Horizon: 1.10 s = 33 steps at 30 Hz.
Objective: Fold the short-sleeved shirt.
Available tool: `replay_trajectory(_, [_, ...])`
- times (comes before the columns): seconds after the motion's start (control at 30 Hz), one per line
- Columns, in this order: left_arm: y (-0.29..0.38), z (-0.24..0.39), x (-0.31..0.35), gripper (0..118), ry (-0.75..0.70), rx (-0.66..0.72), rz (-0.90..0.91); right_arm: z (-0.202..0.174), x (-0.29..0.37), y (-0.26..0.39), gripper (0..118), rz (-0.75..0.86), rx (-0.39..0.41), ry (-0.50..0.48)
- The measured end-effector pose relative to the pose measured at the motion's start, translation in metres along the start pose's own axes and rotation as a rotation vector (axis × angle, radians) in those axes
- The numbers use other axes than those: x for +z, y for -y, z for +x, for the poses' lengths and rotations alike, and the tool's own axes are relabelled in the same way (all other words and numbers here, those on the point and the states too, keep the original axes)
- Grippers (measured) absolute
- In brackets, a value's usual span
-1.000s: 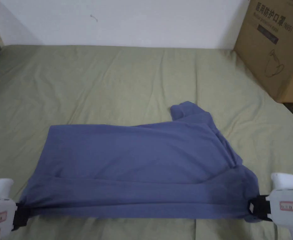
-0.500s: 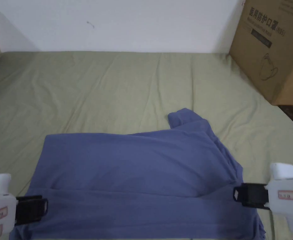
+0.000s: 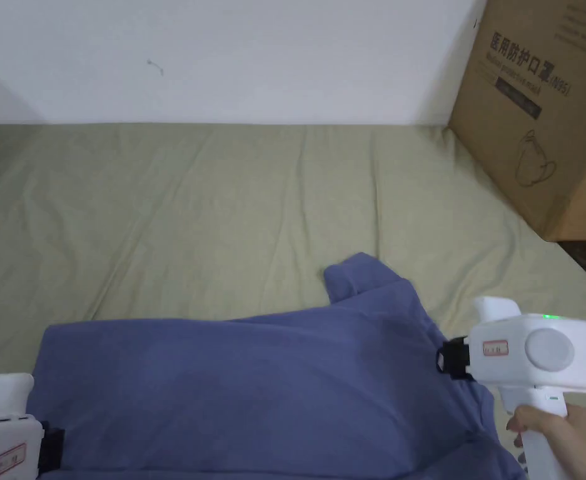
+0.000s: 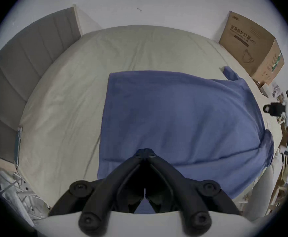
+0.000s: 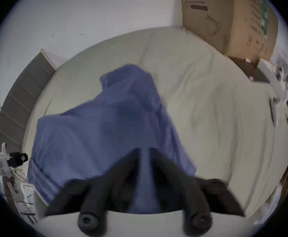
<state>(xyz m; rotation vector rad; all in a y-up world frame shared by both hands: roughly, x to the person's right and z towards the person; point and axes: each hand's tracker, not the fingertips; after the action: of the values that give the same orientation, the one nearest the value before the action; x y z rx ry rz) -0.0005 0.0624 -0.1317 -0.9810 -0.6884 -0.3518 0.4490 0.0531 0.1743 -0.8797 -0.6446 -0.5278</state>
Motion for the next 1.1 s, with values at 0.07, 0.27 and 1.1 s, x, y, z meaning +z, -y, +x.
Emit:
replay_trajectory(0.07, [-0.013, 0.002, -0.009, 0, -0.005, -0.007, -0.001, 0.004, -0.026, -0.035, 90, -0.028, 0.015, 0.001])
replay_trajectory(0.27, [-0.028, 0.006, -0.037, 0, -0.028, -0.016, -0.031, 0.014, -0.092, -0.093, 90, -0.073, 0.004, 0.055])
replay_trajectory(1.1, [-0.150, -0.031, -0.146, 102, -0.047, 0.155, -0.003, 0.010, -0.104, -0.080, 0, -0.117, 0.029, 0.052])
